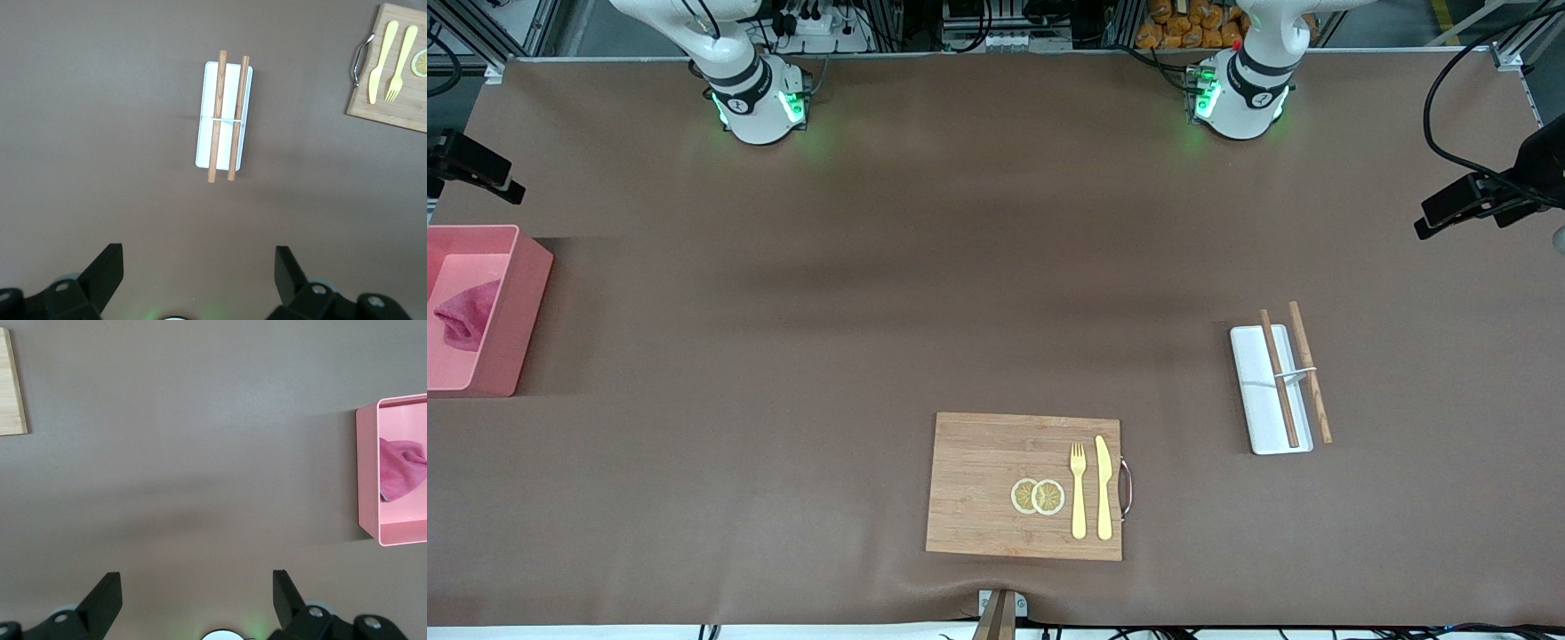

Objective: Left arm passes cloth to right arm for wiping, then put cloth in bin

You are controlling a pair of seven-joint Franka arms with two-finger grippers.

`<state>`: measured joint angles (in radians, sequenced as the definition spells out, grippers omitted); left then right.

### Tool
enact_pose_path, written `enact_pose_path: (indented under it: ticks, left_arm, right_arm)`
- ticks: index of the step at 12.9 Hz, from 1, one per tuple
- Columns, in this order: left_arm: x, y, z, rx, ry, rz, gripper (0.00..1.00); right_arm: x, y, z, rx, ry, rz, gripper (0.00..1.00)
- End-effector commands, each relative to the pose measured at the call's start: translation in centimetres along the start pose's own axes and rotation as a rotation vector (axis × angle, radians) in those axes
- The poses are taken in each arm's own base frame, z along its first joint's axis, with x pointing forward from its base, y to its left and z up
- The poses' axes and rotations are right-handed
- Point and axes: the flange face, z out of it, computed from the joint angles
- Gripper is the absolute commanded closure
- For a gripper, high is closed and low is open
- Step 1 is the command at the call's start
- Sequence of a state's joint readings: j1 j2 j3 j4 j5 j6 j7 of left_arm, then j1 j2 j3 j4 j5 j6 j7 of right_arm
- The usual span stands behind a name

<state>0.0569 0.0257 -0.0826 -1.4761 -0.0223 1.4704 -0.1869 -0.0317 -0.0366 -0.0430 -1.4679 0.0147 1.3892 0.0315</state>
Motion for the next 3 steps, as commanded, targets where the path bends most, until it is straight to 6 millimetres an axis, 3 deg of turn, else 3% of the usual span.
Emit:
enact_pose_path:
  ticks: [1, 3]
  left_arm:
    - [-0.6, 0.05, -0.98, 0.0, 0.001, 0.019, 0.0]
    - [-0.72, 0.09, -0.89, 0.003, -0.01, 0.02, 0.0]
  right_arm:
    - [-0.89, 0.28, -0.28, 0.011, 0.006, 0.022, 0.0]
    - [-0.89, 0.2, -0.28, 0.011, 0.006, 0.021, 0.0]
